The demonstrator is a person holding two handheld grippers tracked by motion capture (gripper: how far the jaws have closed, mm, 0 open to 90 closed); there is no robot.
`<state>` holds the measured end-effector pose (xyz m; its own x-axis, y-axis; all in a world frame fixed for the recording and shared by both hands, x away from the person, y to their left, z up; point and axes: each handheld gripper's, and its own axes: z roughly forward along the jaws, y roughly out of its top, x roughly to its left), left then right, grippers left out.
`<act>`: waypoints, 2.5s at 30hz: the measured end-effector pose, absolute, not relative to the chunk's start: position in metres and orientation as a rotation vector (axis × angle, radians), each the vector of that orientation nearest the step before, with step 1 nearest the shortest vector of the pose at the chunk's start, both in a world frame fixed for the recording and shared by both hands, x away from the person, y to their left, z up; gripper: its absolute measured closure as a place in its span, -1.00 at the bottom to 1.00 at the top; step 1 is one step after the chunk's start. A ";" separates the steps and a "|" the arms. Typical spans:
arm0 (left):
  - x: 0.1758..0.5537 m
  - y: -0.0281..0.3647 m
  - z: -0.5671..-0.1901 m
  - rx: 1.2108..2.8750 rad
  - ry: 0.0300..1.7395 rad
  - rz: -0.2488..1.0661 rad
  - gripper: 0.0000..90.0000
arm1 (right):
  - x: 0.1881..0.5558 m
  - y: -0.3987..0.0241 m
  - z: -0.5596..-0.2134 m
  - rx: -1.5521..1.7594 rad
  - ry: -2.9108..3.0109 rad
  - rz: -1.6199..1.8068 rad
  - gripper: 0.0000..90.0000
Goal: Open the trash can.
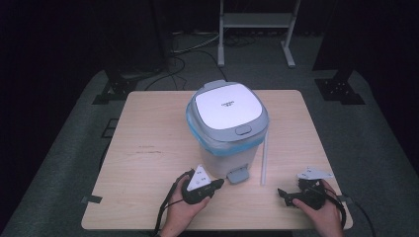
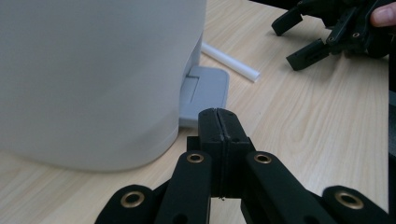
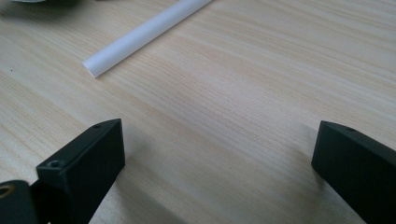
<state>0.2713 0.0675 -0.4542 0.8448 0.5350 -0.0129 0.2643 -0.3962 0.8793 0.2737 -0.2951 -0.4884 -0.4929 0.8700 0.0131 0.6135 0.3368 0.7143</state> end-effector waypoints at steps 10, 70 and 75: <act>0.279 0.035 -0.460 1.986 0.570 0.365 1.00 | 0.274 -0.295 -0.488 1.311 2.235 0.949 -0.97; 0.293 -0.007 -0.481 2.089 0.659 0.471 1.00 | 0.274 -0.295 -0.489 1.315 2.231 0.948 -0.97; 0.293 -0.008 -0.481 2.115 0.645 0.474 1.00 | 0.274 -0.295 -0.489 1.316 2.231 0.949 -0.97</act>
